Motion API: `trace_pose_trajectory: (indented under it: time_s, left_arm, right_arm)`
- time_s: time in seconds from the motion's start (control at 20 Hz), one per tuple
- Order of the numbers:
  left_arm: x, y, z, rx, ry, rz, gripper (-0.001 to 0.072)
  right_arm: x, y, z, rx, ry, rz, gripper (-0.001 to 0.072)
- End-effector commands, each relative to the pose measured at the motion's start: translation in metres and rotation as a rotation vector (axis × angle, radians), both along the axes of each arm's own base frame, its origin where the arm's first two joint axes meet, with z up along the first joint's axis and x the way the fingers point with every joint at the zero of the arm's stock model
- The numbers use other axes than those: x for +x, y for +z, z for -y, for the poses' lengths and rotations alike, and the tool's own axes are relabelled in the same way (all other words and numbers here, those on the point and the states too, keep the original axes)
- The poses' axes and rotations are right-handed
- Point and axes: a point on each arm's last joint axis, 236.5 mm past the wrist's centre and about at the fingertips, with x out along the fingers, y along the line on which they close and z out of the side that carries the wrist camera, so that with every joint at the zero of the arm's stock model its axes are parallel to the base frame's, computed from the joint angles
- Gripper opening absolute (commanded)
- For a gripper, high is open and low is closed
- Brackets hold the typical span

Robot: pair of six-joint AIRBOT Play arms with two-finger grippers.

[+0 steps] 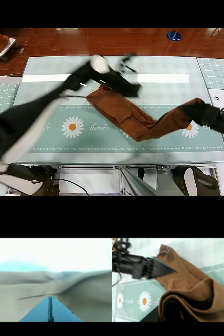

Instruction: Fold the shirts.

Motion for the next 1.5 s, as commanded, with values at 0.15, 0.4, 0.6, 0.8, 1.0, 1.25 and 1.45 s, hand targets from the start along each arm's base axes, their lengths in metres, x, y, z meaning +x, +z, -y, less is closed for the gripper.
trace_pose_trajectory:
  time_s: [0.15,0.4,0.6,0.8,1.0,1.25,1.45]
  left_arm:
    - [0.005,0.071,-0.214,0.032,0.356,0.232,0.0015]
    - [-0.045,0.06,-0.28,0.031,0.577,0.304,0.0015]
    - [-0.064,0.034,-0.282,0.042,0.587,0.258,0.0015]
    - [-0.063,0.017,-0.282,0.047,0.602,0.222,0.0015]
    - [-0.056,0.005,-0.282,0.041,0.623,0.186,0.0015]
    - [-0.041,-0.01,-0.288,0.057,0.659,0.165,0.0015]
    - [-0.038,-0.014,-0.29,0.061,0.668,0.159,0.0015]
  right_arm:
    - [0.057,0.031,-0.05,0.033,0.168,0.066,0.003]
    - [0.12,-0.018,-0.172,-0.003,0.396,-0.034,0.0031]
    - [0.169,-0.08,-0.233,-0.01,0.454,-0.143,0.0031]
    - [0.201,-0.123,-0.256,0.017,0.434,-0.234,0.0031]
    - [0.207,-0.144,-0.277,0.021,0.441,-0.256,0.0198]
    - [0.187,-0.115,-0.246,0.0,0.522,-0.283,0.0404]
    - [0.16,-0.061,-0.105,-0.377,0.464,-0.256,0.0404]
